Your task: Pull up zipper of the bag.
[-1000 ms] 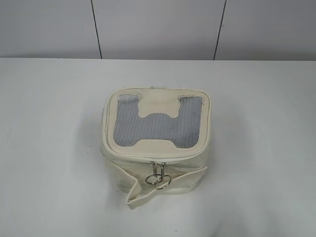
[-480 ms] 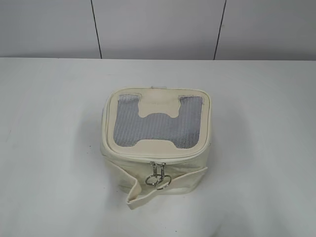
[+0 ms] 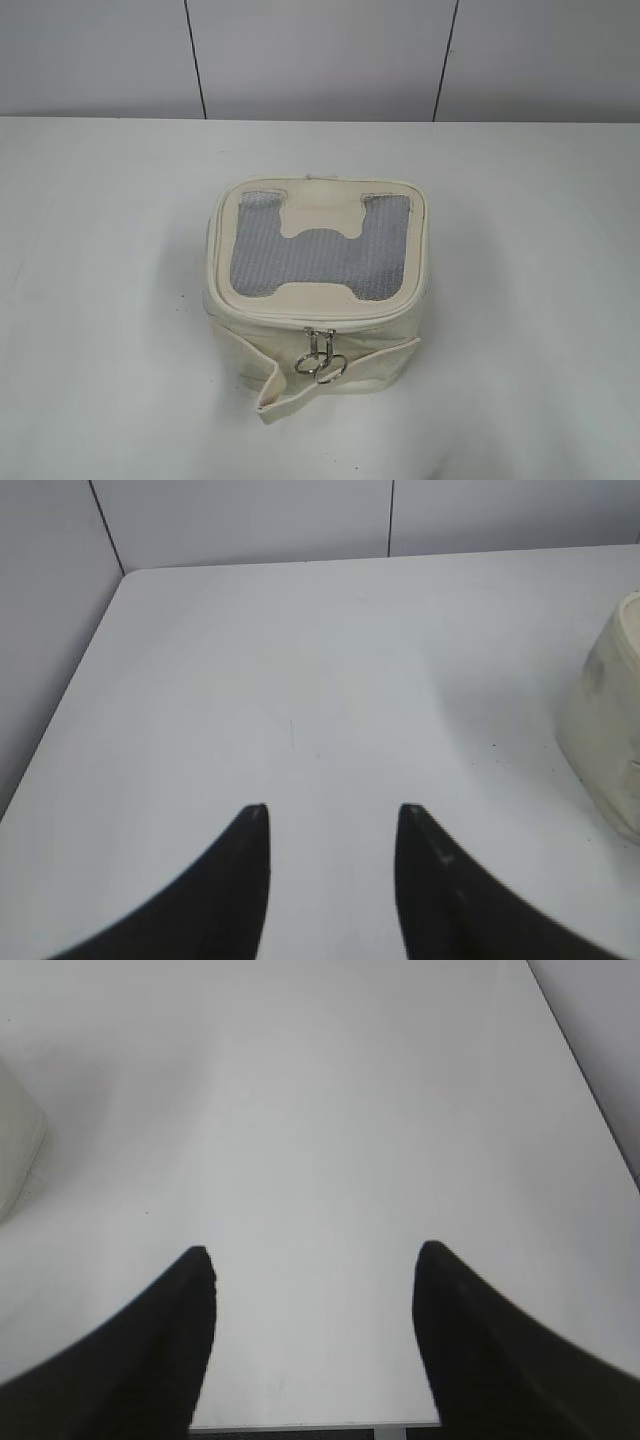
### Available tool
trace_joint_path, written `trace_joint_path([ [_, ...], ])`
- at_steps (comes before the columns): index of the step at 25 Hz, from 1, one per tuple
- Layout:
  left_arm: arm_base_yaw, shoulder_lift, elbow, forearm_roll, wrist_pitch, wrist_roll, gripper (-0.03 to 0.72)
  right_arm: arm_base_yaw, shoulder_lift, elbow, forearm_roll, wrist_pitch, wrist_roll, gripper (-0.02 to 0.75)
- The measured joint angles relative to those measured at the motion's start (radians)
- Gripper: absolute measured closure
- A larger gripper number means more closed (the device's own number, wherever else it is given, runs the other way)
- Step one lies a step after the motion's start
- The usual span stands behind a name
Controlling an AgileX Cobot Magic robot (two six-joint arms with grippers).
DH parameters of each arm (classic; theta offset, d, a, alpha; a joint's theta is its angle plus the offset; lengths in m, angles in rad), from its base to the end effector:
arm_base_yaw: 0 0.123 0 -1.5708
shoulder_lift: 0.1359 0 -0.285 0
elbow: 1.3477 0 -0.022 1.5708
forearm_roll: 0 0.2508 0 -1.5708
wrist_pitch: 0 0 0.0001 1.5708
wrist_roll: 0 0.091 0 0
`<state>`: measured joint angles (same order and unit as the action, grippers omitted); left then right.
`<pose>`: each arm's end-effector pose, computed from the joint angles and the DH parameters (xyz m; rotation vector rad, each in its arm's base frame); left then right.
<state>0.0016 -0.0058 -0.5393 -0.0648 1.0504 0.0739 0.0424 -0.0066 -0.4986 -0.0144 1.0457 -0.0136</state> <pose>-0.0102 -0.0051 0.2890 0.0761 1.9859 -0.0279 -0.0050 -0.0013 0.2781 -0.0561 2.0232 0.0010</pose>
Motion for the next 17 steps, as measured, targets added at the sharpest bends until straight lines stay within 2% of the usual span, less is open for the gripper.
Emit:
trace_joint_path([
  [17, 0.0, 0.0, 0.0, 0.0, 0.0, 0.0, 0.382, 0.0, 0.0, 0.0, 0.0, 0.0, 0.0, 0.248],
])
